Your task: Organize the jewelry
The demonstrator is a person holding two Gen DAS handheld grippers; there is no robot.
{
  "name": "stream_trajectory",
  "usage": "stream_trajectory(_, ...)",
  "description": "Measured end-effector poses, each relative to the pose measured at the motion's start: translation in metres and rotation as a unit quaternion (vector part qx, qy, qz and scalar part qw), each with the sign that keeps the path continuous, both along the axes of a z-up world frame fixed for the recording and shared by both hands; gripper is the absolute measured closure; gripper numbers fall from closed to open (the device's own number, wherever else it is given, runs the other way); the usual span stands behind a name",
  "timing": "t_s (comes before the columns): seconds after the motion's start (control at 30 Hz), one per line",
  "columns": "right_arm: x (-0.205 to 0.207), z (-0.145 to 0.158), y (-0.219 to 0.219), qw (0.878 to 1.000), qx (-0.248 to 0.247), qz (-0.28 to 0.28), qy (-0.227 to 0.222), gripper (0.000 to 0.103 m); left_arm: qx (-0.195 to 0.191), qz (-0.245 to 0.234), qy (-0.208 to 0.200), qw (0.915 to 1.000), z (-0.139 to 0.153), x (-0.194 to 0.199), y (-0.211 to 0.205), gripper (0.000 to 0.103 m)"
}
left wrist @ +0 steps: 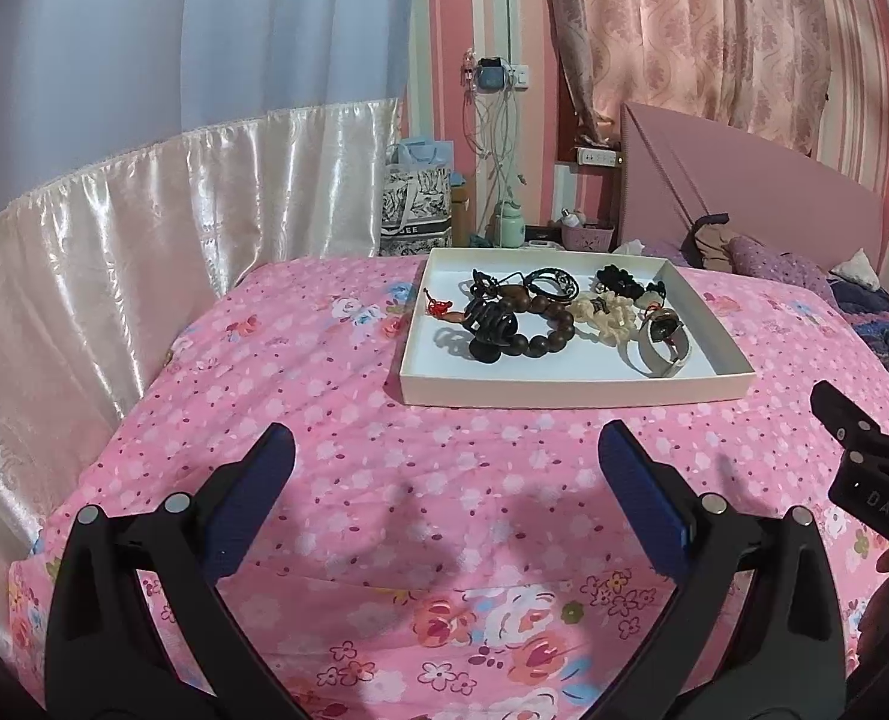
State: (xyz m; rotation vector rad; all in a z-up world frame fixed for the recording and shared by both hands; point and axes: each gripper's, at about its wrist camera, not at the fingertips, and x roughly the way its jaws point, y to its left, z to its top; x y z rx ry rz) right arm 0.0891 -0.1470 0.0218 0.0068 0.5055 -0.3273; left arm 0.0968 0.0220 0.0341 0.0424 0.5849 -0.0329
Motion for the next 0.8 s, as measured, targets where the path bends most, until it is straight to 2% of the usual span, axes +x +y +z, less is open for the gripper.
stream_trajectory(0.3, 0.0002, -0.0001, -0.0001, 1.0, -0.001, 0.0, 0.0, 0.002, -0.007, 0.006, 0.001, 1.0, 0.0008, 0.0001, 0.0029, 0.003)
stream_trajectory(0.8, 0.0011, -0.0007, 0.0014, 1.0, 0.002, 0.0, -0.001, 0.002, 0.01, 0.004, -0.005, 0.9999, 0.0005, -0.0024, -0.0028, 0.003)
